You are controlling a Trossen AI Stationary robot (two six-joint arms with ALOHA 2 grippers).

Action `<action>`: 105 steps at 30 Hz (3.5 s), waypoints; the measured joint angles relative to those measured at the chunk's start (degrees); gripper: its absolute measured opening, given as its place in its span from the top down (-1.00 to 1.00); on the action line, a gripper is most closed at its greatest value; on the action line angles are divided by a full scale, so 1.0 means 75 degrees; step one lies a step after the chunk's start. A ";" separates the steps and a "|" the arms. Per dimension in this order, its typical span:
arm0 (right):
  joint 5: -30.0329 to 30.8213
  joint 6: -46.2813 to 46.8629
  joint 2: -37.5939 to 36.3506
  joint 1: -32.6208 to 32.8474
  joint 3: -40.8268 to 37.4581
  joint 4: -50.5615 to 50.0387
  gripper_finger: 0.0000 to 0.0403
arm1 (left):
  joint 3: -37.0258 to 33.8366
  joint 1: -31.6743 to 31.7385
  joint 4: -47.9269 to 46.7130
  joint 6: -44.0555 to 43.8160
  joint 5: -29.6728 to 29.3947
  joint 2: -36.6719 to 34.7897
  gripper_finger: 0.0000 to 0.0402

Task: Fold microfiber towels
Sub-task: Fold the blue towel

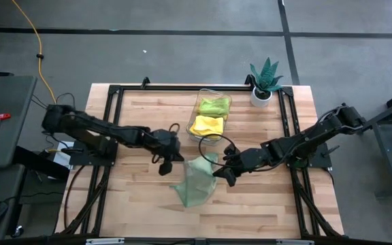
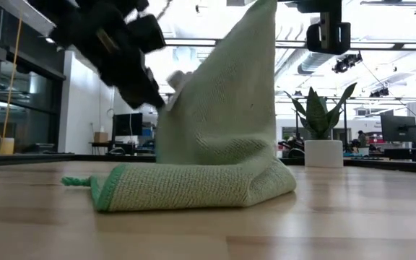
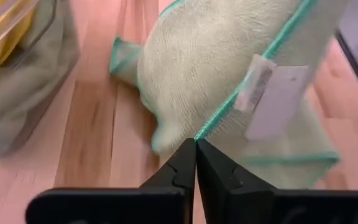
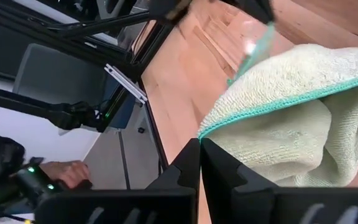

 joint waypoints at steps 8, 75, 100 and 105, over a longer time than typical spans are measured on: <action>0.0901 -0.0001 0.0000 -0.0002 0.0000 -0.0011 0.99 | 0.0004 -0.0245 -0.1987 -0.0656 -0.0264 -0.2102 1.00; 0.3235 -0.3721 0.3789 -0.0839 0.0737 0.0527 0.18 | 0.1227 -0.6826 -0.6637 -0.7196 -0.3916 -0.0789 1.00; 0.2516 -0.3722 0.1842 -0.0988 0.0734 -0.0562 0.99 | 0.1229 -0.6826 -0.7291 -0.7199 -0.4168 -0.1947 1.00; 0.2334 -0.3664 0.0812 -0.0713 0.0739 -0.0954 1.00 | 0.1425 -0.6727 -0.7401 -0.7460 -0.4597 -0.2730 1.00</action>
